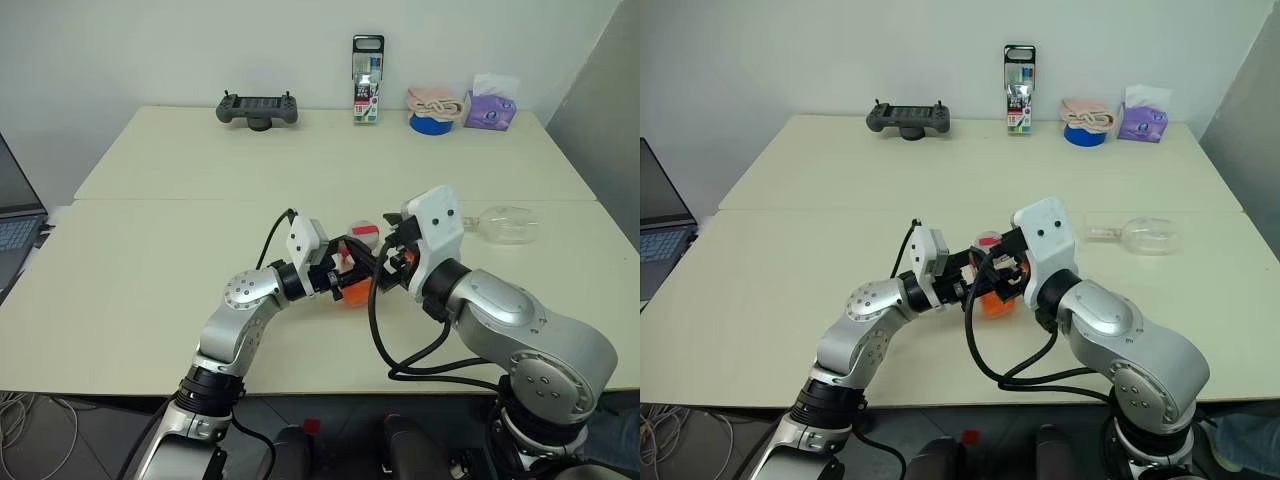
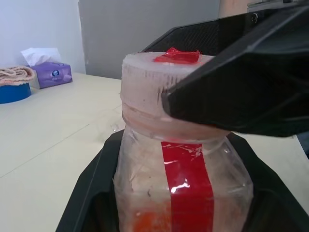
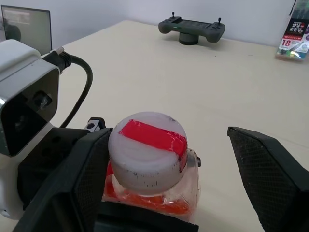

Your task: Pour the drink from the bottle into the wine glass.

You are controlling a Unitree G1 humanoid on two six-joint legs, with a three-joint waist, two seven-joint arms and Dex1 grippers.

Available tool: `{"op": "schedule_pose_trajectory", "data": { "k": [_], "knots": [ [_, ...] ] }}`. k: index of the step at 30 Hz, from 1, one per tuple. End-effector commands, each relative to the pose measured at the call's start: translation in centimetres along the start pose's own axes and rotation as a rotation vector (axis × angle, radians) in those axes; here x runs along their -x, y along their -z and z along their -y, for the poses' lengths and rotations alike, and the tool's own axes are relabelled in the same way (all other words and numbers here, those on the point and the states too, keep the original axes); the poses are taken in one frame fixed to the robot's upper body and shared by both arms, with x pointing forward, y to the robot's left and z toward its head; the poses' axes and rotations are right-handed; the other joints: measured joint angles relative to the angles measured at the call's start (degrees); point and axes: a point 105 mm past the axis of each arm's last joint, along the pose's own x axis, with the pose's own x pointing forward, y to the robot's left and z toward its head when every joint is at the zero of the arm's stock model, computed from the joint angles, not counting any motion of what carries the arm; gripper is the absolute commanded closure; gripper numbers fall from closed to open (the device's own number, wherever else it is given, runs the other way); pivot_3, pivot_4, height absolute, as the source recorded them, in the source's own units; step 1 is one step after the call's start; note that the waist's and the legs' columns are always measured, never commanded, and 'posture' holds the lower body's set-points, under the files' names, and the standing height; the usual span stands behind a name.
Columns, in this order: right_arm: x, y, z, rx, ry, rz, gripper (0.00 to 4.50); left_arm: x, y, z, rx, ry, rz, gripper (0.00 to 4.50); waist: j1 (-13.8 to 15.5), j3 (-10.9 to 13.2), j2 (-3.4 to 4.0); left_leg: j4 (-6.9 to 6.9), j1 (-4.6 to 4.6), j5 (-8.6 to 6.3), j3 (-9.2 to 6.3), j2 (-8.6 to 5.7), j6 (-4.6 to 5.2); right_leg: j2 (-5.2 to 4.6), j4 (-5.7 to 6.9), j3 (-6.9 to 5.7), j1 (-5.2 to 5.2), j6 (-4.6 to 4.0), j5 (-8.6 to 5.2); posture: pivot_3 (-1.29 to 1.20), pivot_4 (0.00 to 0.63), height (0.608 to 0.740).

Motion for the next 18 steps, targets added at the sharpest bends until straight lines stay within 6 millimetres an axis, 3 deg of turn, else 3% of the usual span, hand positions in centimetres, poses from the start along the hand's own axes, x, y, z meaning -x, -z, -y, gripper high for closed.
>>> {"op": "schedule_pose_trajectory", "data": {
  "k": [1, 5, 10, 12, 15, 17, 18],
  "knots": [
    [0.4, -1.0, 0.6, 0.024, 0.048, 0.041, 1.33, -0.1, -1.6, 0.3, -0.049, 0.013, 0.056, 2.39, 0.0, 0.0, 0.0, -0.01, 0.0, 0.0, -0.01, 0.01, 0.0, 0.01, 0.0, -0.01, 0.0, 0.0, 0.0, 0.0, 0.15, 0.74],
    [0.5, -1.4, 1.0, 0.08, 0.049, 0.046, 2.64, 0.0, -1.5, 0.3, -0.047, 0.007, 0.051, 2.39, -0.1, 0.0, 0.0, -0.01, -0.01, 0.0, 0.0, -0.01, 0.0, 0.01, -0.02, 0.0, 0.0, 0.0, 0.0, 0.0, 0.15, 0.74],
    [0.4, -2.1, 1.6, 0.199, -0.03, 0.053, 2.65, 0.0, -1.4, 0.4, -0.042, 0.021, 0.044, 2.4, 0.0, 0.0, 0.0, 0.0, -0.01, 0.0, 0.0, -0.01, 0.0, 0.0, -0.04, -0.01, 0.01, 0.0, 0.0, 0.0, 0.15, 0.74],
    [1.2, -1.2, -0.5, 0.238, -0.322, 0.009, 2.65, 0.0, -1.5, 0.9, -0.018, 0.056, 0.037, 2.4, 0.0, 0.0, 0.0, 0.0, -0.01, 0.0, 0.0, -0.01, 0.0, 0.01, -0.06, -0.02, 0.02, 0.01, 0.0, 0.0, 0.15, 0.74],
    [6.3, 0.4, -4.9, 0.19, -0.965, -0.125, 2.65, -0.1, -1.6, 1.8, 0.001, 0.108, 0.026, 2.4, 0.1, 0.0, 0.0, 0.0, -0.05, -0.02, 0.02, -0.04, 0.03, -0.02, -0.17, -0.04, 0.07, 0.02, -0.01, 0.0, 0.15, 0.74],
    [7.8, 0.2, -5.2, 0.205, -1.127, -0.128, 2.65, -0.1, -1.7, 2.1, 0.005, 0.124, 0.021, 2.4, 0.1, 0.0, -0.03, 0.02, -0.04, -0.08, 0.05, -0.05, 0.13, -0.05, -0.2, -0.03, 0.09, 0.07, -0.04, 0.0, 0.15, 0.74],
    [7.0, -0.1, -4.9, 0.233, -1.136, -0.106, 2.65, -0.1, -1.7, 2.3, 0.007, 0.133, 0.018, 2.4, 0.0, 0.0, -0.03, 0.01, -0.03, -0.09, 0.07, -0.05, 0.15, -0.05, -0.2, -0.01, 0.09, 0.07, -0.05, 0.0, 0.15, 0.74]
  ]
}}
